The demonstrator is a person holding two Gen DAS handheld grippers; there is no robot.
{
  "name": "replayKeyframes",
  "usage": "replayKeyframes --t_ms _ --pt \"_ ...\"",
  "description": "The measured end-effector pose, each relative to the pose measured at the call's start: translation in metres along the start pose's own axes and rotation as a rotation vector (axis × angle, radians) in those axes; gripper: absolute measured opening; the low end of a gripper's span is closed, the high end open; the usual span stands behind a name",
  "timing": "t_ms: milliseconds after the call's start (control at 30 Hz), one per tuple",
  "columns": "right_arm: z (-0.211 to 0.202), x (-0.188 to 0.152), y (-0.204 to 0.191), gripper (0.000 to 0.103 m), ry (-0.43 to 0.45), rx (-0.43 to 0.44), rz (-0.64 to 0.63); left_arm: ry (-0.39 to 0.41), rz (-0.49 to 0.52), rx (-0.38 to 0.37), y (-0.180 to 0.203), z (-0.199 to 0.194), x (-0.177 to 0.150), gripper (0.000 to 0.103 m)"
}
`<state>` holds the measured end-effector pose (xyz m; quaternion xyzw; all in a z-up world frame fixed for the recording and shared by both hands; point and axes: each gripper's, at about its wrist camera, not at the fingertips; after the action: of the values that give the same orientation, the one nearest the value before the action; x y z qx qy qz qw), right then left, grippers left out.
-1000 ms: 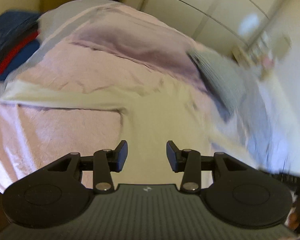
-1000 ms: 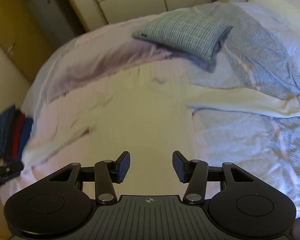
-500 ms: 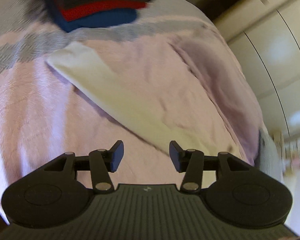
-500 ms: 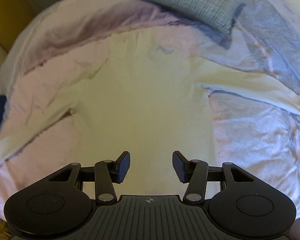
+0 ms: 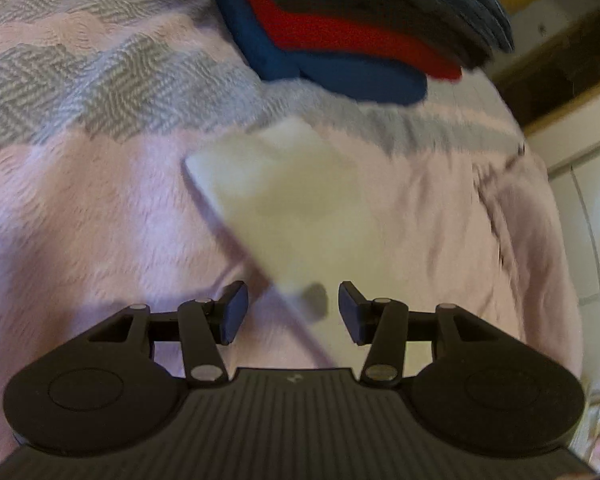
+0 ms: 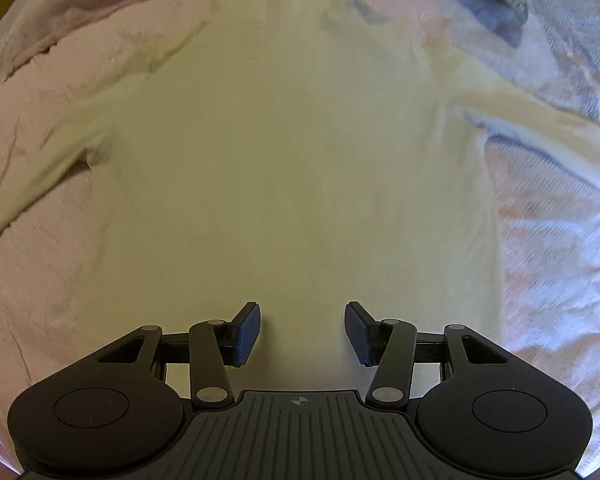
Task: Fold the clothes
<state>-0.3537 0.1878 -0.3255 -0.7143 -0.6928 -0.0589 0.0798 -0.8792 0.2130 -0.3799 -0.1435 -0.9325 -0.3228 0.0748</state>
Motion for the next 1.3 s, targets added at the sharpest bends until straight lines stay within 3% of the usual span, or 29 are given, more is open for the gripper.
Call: replayKeyframes --t_ms 67,100,133,267,400,500,567,633,733,800,900,967,1133,1300 --pt "0.006 -0.005 0.006 0.051 -0.006 0.007 -0.002 0.026 0.008 -0.002 0.005 0.002 0.002 0.033" --pt "0.009 -0.007 0.010 0.051 -0.009 0.007 -0.003 0.035 0.027 0.000 0.010 0.002 0.001 0.012" --pt "0.011 -0.009 0.015 0.051 -0.012 0.006 -0.003 0.039 0.056 0.004 0.016 0.000 -0.001 0.004" --pt "0.013 -0.015 0.043 0.051 -0.010 0.014 0.028 0.098 0.211 -0.076 0.062 -0.026 -0.030 0.004" --pt "0.005 -0.020 0.083 0.051 0.021 0.027 0.083 0.071 0.417 -0.260 0.133 -0.067 -0.100 0.004" --pt "-0.003 -0.024 0.113 0.051 0.048 0.027 0.127 -0.039 0.570 -0.437 0.184 -0.091 -0.182 0.004" --pt "-0.009 -0.025 0.130 0.051 0.068 0.028 0.158 -0.146 0.662 -0.542 0.208 -0.100 -0.243 0.010" --pt "-0.014 -0.026 0.149 0.051 0.095 0.027 0.189 -0.291 0.762 -0.617 0.223 -0.099 -0.308 0.028" --pt "-0.017 -0.020 0.169 0.051 0.120 0.022 0.223 -0.485 0.875 -0.561 0.218 -0.081 -0.391 0.028" --pt "-0.017 -0.016 0.181 0.051 0.142 0.027 0.243 -0.550 0.913 -0.494 0.202 -0.071 -0.418 0.028" --pt "-0.013 -0.010 0.197 0.051 0.187 0.070 0.273 -0.549 0.901 -0.401 0.176 -0.062 -0.412 0.027" --pt "-0.007 -0.005 0.204 0.051 0.206 0.150 0.324 -0.524 0.873 -0.346 0.166 -0.055 -0.390 0.026" --pt "0.027 0.006 0.213 0.051 0.267 0.528 0.612 -0.410 0.832 -0.278 0.159 -0.055 -0.342 0.026" --pt "0.073 0.021 0.188 0.051 0.224 0.690 0.785 -0.323 0.797 -0.220 0.154 -0.050 -0.301 0.026"
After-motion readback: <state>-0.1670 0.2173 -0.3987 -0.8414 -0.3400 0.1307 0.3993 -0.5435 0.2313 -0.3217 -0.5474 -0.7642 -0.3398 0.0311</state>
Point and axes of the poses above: each gripper's, at about its wrist camera, not at the fingertips, and z roughly the way its jaws point, y to its right, x to its top, and after that the axes turned 11 degrees about -z, right-handed
